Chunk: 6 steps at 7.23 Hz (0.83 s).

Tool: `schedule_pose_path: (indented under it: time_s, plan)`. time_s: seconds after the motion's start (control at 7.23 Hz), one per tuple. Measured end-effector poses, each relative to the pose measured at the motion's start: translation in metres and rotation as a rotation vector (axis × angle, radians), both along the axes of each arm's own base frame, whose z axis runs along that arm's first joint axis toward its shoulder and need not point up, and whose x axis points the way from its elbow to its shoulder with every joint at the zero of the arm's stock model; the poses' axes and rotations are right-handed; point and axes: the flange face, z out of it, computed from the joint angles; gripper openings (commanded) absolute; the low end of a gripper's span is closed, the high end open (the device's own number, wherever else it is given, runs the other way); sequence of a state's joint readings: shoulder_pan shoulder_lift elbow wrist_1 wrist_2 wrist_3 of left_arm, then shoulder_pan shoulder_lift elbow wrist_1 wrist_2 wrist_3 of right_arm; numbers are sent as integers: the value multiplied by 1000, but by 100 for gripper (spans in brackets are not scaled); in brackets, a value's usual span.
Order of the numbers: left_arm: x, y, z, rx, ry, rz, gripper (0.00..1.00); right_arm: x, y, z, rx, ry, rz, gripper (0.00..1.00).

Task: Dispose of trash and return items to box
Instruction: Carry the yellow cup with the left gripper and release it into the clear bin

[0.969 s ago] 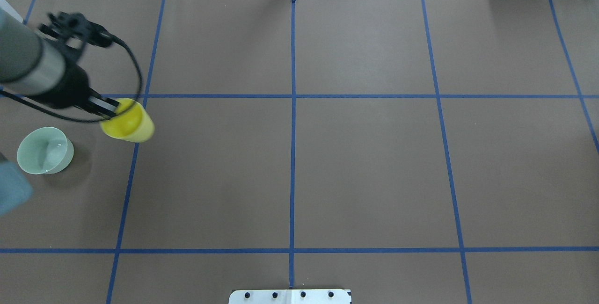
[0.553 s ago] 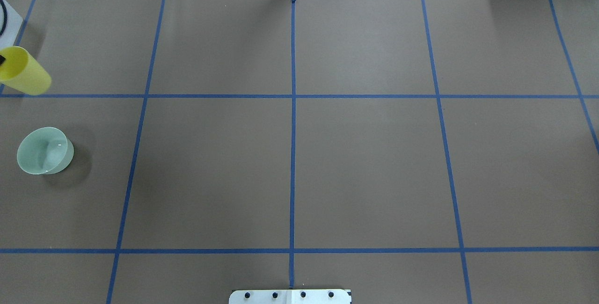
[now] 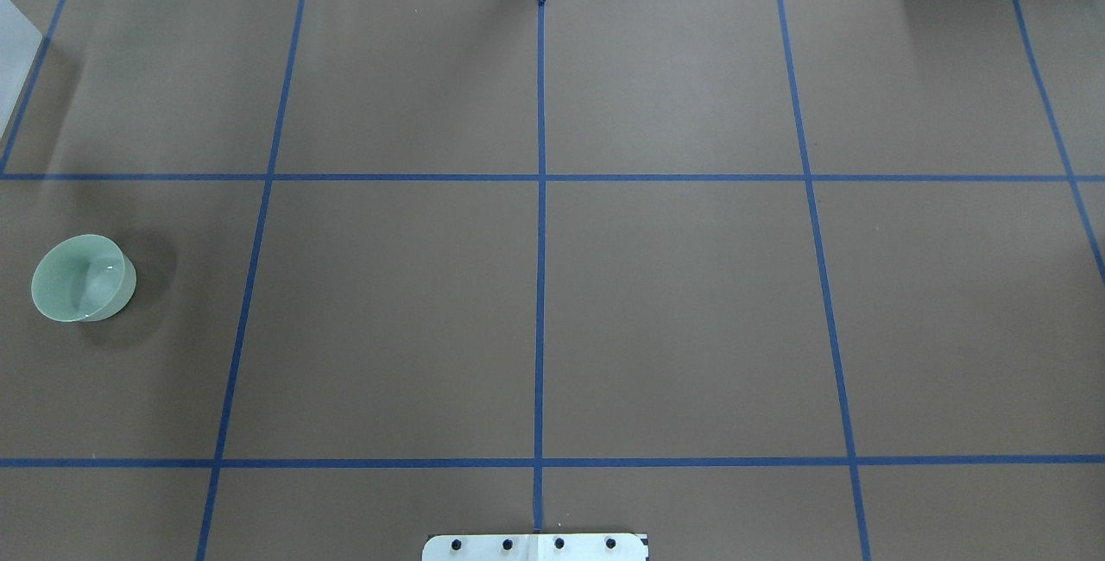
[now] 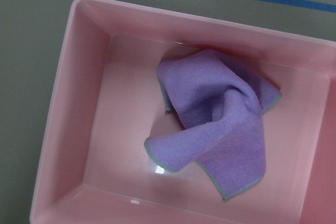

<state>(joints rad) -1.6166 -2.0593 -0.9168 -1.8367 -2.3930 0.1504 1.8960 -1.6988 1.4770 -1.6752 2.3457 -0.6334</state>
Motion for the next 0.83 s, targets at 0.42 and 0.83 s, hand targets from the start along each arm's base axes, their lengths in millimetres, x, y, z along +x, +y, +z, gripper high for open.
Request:
schedule_pose_path:
  time_s: [0.42,0.83]
  plan:
    - [-52,23,91,-12,-108,-64,0,-1,1,0,-4,-1,4,100]
    - [-55,39,127,-49,-137,-103,0,-2,4,2,-9,-3,4,100]
